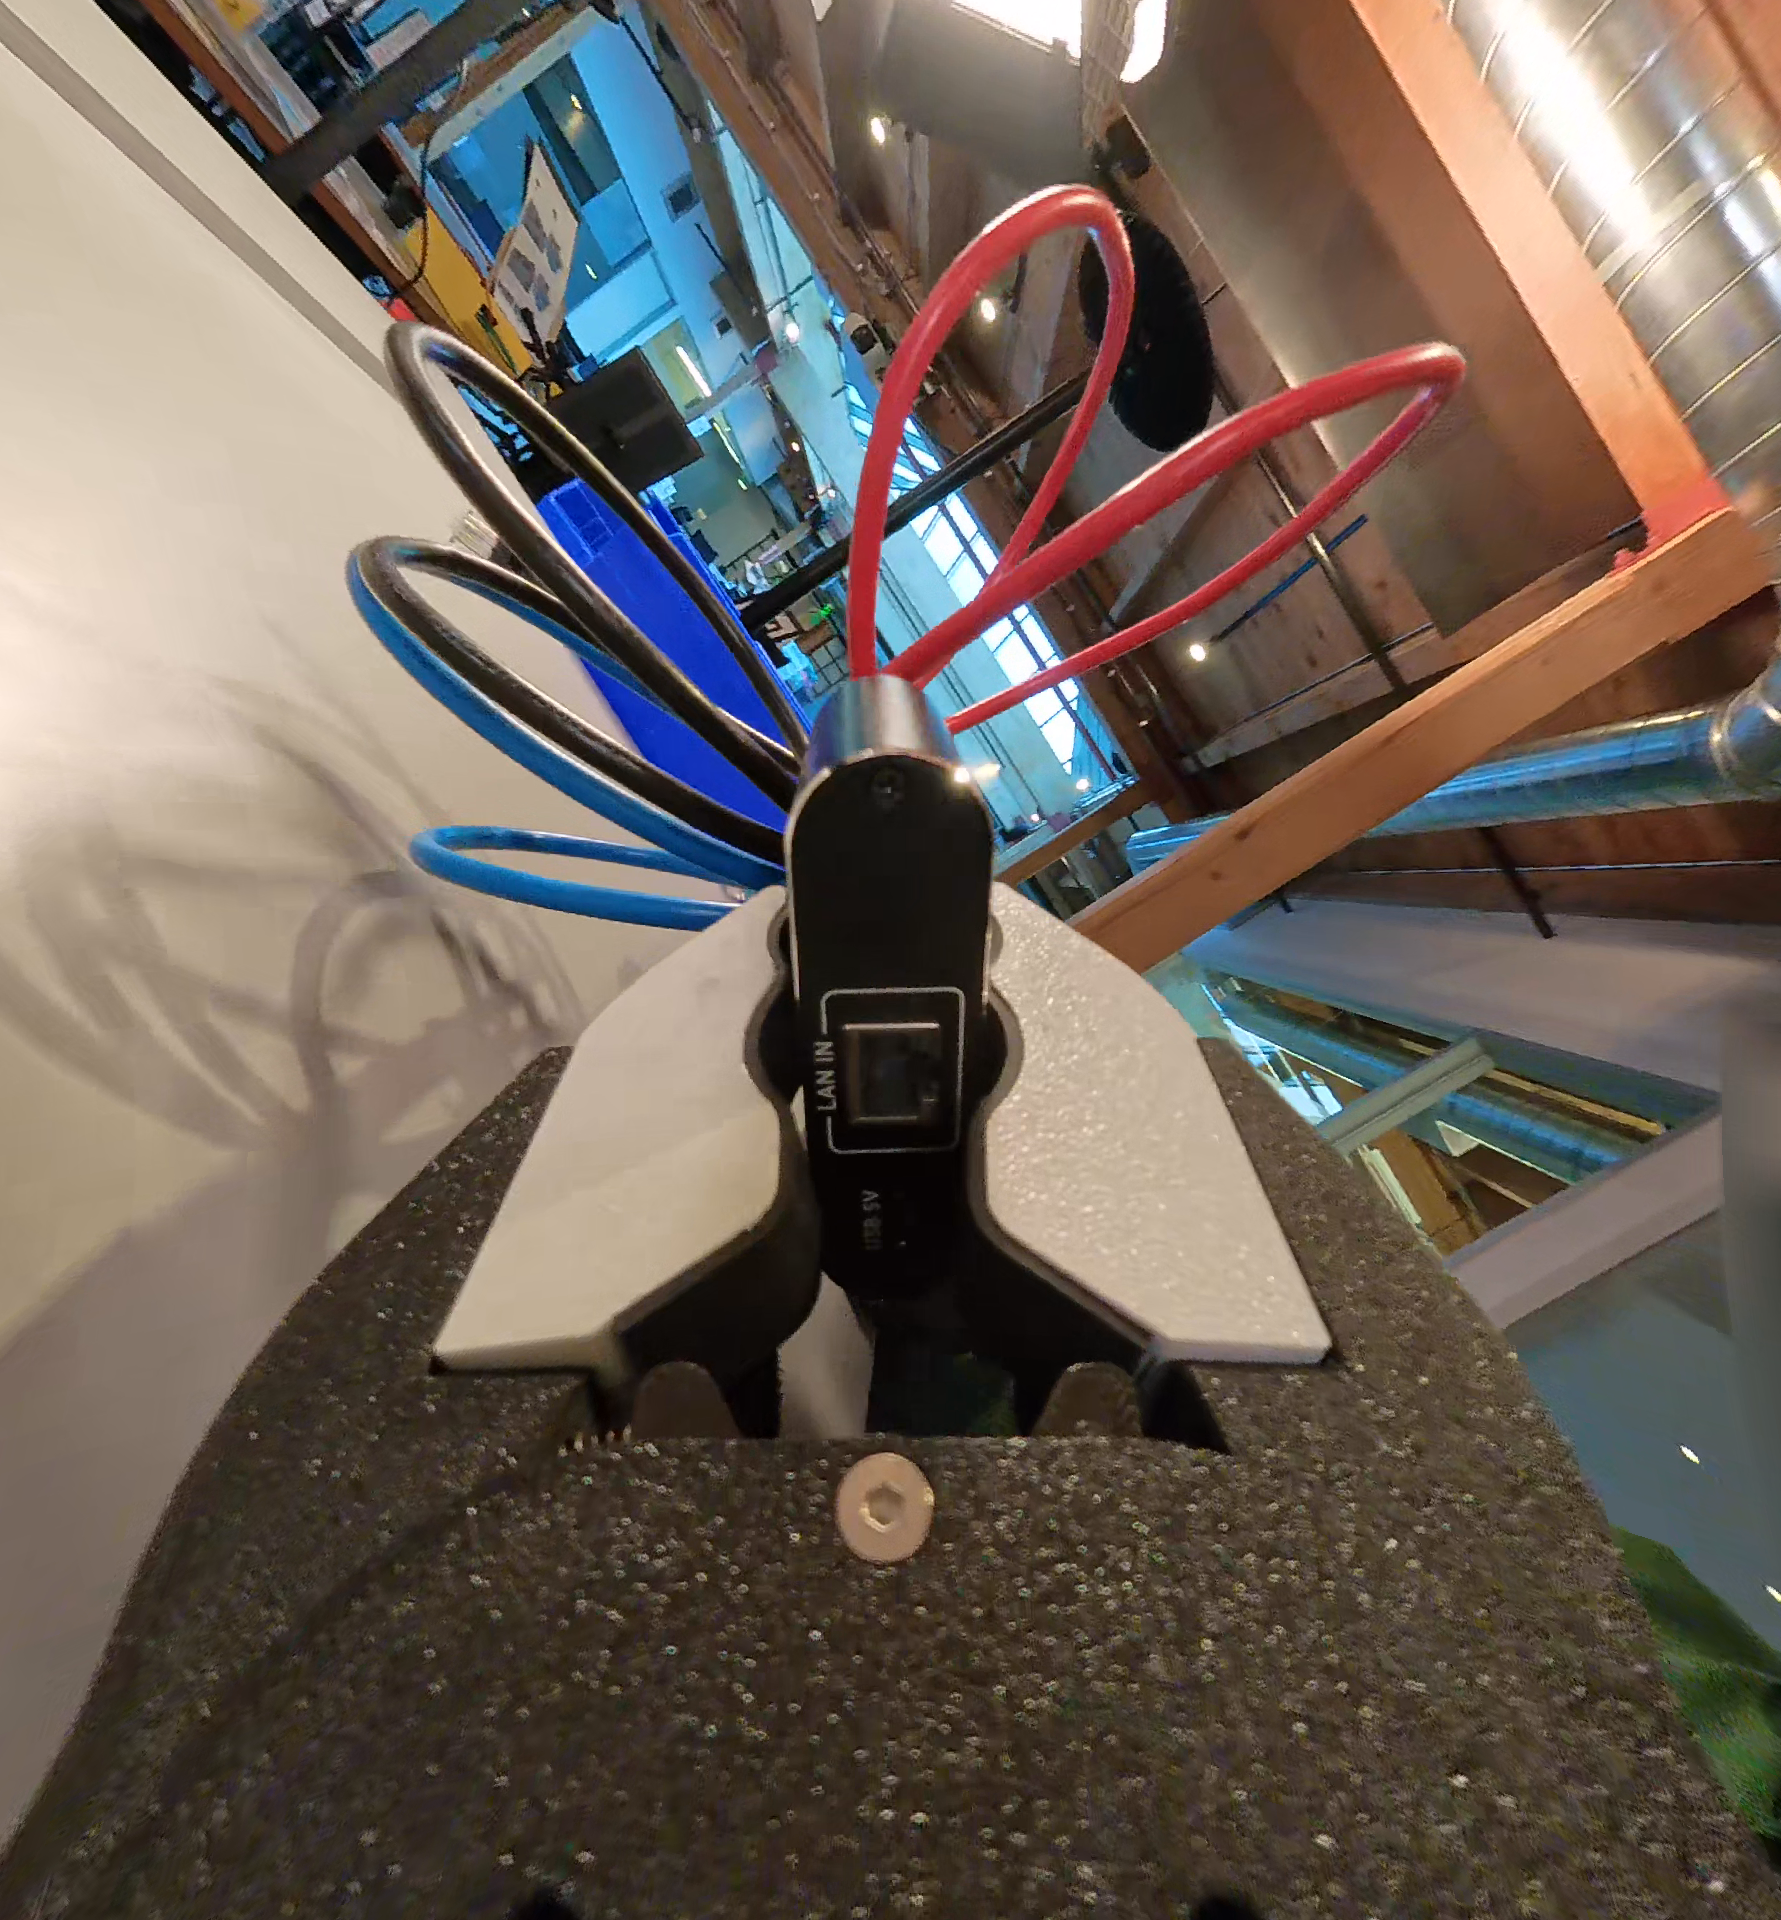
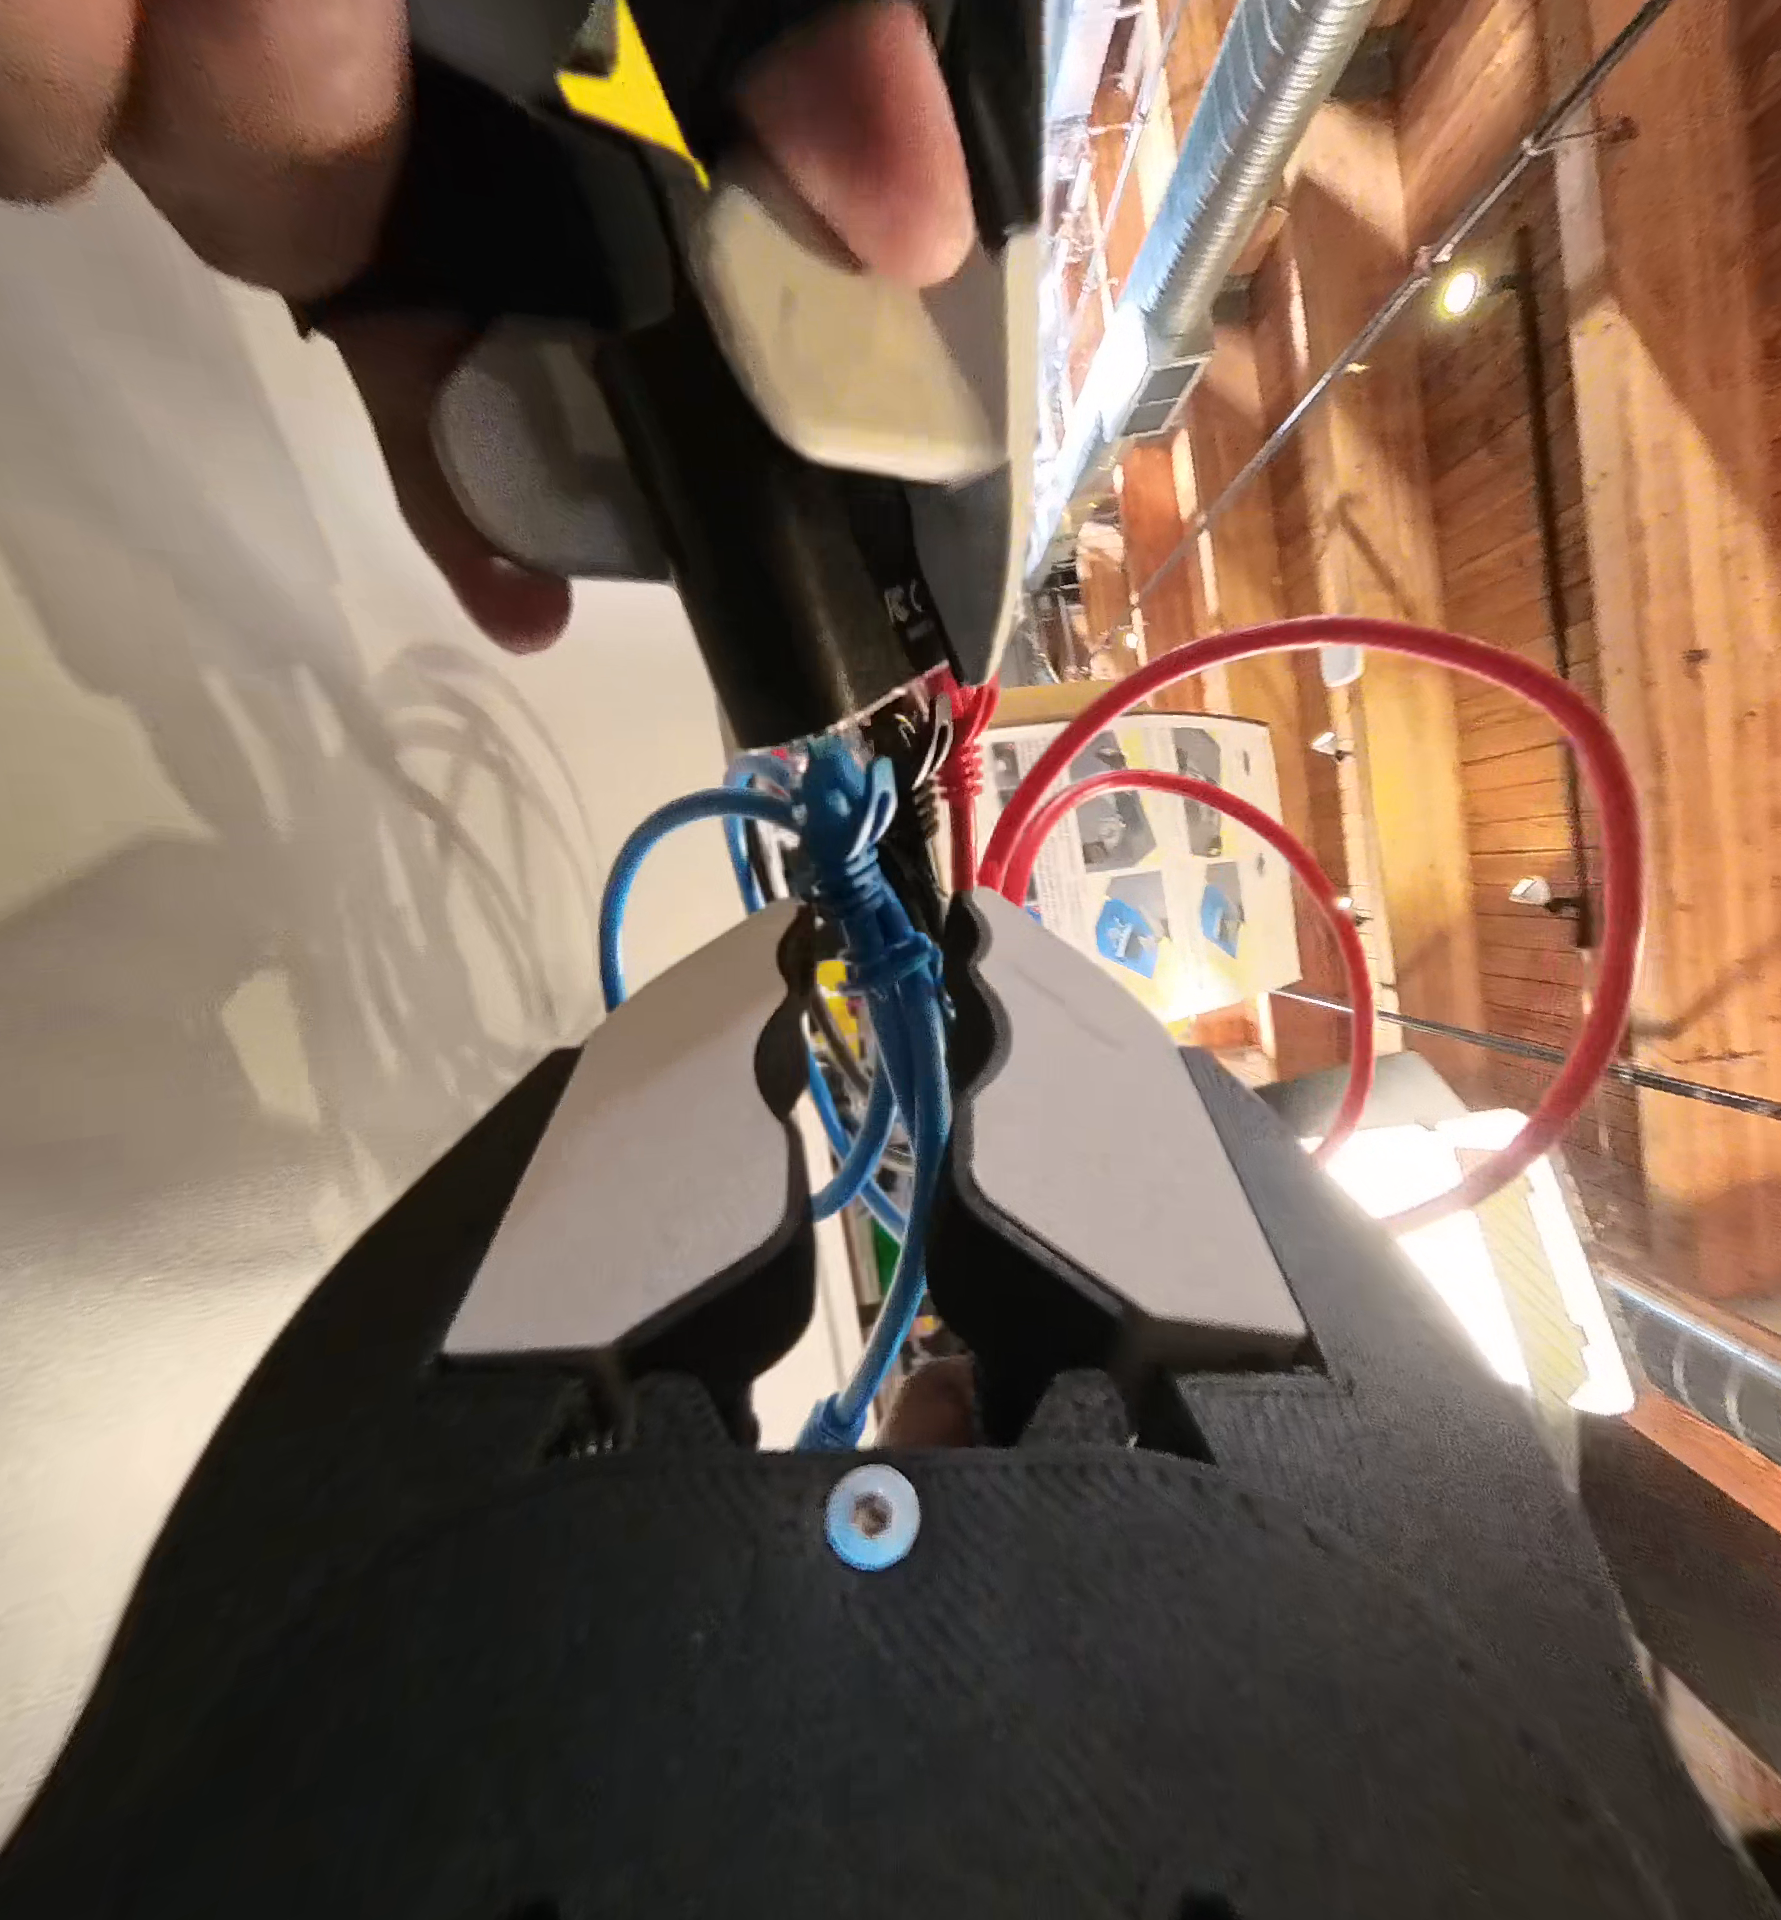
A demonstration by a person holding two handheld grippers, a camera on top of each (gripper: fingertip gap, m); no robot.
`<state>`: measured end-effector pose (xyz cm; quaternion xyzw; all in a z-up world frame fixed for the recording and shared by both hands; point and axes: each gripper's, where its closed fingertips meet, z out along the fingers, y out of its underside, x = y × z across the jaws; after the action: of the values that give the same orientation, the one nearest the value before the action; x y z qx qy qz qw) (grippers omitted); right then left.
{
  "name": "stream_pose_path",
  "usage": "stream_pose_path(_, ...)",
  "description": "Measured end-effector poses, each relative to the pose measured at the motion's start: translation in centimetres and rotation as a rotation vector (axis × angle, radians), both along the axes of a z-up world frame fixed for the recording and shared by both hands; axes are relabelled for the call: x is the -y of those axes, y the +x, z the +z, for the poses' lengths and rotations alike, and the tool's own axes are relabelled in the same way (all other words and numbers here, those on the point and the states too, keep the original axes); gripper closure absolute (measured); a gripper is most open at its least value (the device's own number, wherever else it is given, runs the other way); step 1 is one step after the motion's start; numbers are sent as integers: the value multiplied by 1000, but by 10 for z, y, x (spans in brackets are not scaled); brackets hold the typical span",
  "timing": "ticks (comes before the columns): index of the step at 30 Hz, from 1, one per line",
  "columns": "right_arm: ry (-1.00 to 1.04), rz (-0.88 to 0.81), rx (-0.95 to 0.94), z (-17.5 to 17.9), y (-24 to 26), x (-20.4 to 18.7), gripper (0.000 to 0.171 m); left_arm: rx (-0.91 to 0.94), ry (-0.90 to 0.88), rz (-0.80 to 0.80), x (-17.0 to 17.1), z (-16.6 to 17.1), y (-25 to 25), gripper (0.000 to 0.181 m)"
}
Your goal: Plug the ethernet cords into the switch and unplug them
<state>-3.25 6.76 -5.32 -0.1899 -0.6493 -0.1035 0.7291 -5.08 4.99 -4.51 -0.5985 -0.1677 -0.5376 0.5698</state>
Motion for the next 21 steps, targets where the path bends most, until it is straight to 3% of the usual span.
stream_pose_path(4,63,17,-9,0,-1,4,159,23,13,-41,1,2,6,153)
stream_pose_path(14,198,56,38,-2,3,9,161,-21,6,-52,1,0,11,154)
stream_pose_path(21,183,34,49,-2,5,4,162,-37,-5,-4,-4,-1,15,153)
